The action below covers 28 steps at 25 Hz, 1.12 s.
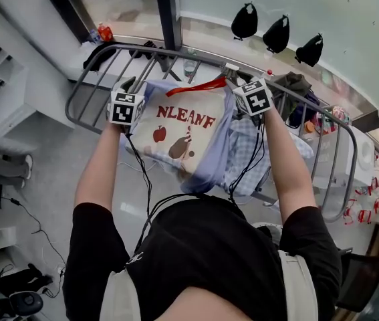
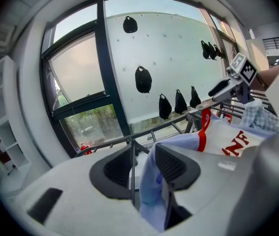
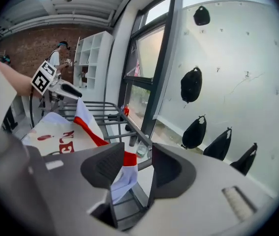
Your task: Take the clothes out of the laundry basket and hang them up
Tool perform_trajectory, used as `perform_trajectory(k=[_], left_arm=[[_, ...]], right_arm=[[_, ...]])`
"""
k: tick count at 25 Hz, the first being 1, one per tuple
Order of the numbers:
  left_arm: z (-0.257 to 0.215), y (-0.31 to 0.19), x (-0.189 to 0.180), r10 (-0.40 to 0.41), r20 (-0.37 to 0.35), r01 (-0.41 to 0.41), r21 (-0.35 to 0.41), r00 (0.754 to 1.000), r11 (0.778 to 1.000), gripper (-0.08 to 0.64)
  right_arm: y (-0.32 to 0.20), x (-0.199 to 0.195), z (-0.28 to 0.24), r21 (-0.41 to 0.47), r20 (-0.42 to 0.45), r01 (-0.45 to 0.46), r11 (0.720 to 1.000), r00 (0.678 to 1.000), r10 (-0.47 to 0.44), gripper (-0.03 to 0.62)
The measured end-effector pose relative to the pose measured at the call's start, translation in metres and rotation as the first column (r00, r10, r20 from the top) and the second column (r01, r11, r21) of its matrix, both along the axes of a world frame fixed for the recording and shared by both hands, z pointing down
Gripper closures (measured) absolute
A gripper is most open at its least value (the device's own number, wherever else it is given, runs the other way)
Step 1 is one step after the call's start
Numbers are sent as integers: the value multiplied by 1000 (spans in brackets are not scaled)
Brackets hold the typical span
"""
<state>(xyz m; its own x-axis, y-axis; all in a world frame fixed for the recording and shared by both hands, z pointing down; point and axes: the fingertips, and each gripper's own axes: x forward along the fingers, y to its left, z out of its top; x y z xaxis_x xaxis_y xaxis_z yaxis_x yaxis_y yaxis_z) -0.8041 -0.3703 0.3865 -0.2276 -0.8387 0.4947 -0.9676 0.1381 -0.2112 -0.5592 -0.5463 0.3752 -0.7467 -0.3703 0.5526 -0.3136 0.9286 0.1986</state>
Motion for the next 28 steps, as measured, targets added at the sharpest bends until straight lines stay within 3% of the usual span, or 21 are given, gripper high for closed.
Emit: perform_trajectory(k=[5,14,19,23,28], left_arm=[[-1,20,11,20,6,-19,-83,1000,996,374],[-8,74,25,-21,-28,19,-40,999,999,367],[-39,114,35,-88,-67,95,95,994,991,374],[-87,147,55,-123,-97,144,254,988,956,390],[-128,195,95,-130,-108,162,387,986,908,406]], right_arm=[[13,6,-52,4,162,-28,1000,986,27,414],[60,14,-96,20,294,-12,1000,956,5,443],[98,23,-111,32,351,-4,999,936,-8,445],[139,36,-130,47,419,0,999,908,-20,446],[204,62,-149,65,503,-11,998,864,-23,450]])
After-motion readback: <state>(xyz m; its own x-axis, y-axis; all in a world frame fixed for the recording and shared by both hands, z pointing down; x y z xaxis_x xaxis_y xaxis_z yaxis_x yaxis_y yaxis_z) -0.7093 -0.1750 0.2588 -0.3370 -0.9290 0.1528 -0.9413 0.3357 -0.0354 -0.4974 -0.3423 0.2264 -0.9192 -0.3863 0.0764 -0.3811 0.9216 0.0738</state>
